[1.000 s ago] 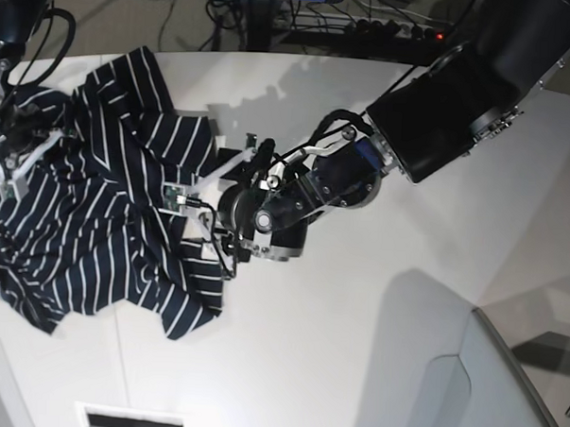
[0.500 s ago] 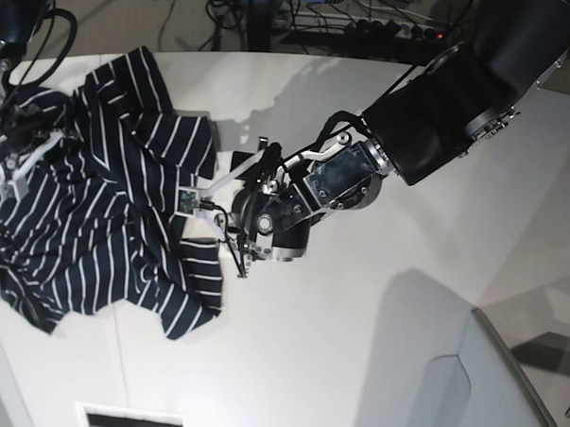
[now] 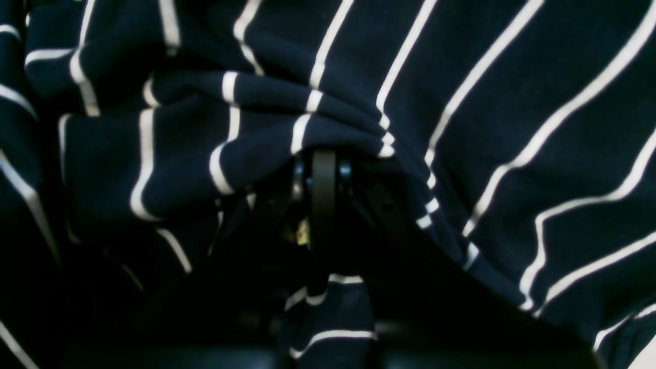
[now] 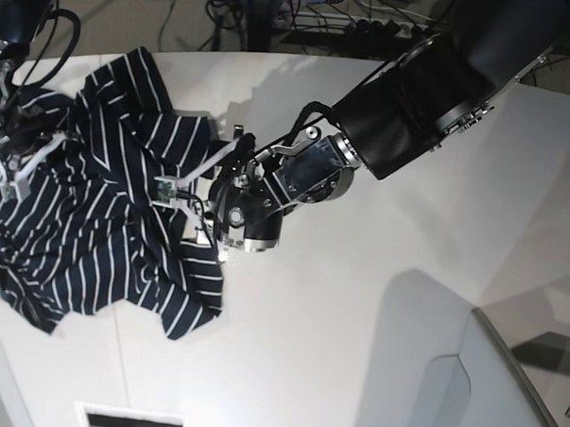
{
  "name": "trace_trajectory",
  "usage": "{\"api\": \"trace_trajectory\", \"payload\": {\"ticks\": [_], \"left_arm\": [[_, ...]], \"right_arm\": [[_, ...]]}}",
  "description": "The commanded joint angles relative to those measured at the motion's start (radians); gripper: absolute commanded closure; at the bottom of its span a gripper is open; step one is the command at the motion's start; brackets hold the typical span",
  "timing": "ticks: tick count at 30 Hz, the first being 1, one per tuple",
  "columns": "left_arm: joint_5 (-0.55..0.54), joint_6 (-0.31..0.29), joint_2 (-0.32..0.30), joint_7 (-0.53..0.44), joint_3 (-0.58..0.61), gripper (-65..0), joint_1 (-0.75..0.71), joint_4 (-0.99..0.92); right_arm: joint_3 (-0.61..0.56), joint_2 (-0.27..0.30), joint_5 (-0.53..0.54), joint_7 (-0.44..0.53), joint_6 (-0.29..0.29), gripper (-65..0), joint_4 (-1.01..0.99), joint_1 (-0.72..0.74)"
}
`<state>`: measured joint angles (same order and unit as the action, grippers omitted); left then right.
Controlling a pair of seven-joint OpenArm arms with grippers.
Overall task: Layout the t-shirt on the table in an organized manner, then fold the t-shirt properly
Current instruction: 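Release the fabric with the left gripper and regrasp another shirt edge, then pull the grasped shirt edge away from the right gripper with the left gripper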
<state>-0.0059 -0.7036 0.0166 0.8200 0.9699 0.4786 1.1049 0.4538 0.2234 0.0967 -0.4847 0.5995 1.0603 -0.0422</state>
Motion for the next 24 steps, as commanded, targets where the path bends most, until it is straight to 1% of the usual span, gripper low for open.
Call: {"api": "trace_trajectory", "payload": {"ticks": [1, 4, 6, 14, 20, 21, 22, 24], "left_arm": [[-0.035, 0.005, 0.013, -0.026, -0.006, -39.7, 0.019, 0.01], [-0.105, 0.005, 0.012, -0.04, -0.004, -39.7, 0.021, 0.008], [-0.128, 0.005, 0.012, -0.04, -0.004, -39.7, 0.022, 0.008], [-0.138, 0.005, 0.016, -0.041, 0.005, -39.3, 0.021, -0.047], [-0.141, 0.005, 0.015, -0.041, 0.007, -39.0, 0.015, -0.049], [-0.141, 0.005, 0.015, -0.041, 0.007, -37.2, 0.015, -0.049], [-0.141, 0.005, 0.015, -0.041, 0.007, -33.6, 0.015, -0.049], [-0.138, 0.005, 0.015, -0.041, 0.007, -23.0, 0.015, -0.049]], "right_arm": [[-0.008, -0.015, -0.055, -0.096, 0.007, -0.6, -0.015, -0.014], [-0.008, -0.015, -0.055, -0.096, 0.007, -0.6, -0.015, -0.015], [-0.008, -0.015, -0.055, -0.096, 0.007, -0.6, -0.015, -0.015], [-0.008, -0.014, -0.055, -0.096, 0.007, -0.6, -0.015, -0.012], [-0.008, -0.014, -0.055, -0.096, 0.007, -0.6, -0.015, -0.012], [-0.008, -0.014, -0.055, -0.096, 0.007, -0.6, -0.015, -0.012], [-0.008, -0.014, -0.055, -0.096, 0.007, -0.6, -0.015, -0.012], [-0.008, -0.014, -0.055, -0.096, 0.007, -0.6, -0.015, -0.012]]}}
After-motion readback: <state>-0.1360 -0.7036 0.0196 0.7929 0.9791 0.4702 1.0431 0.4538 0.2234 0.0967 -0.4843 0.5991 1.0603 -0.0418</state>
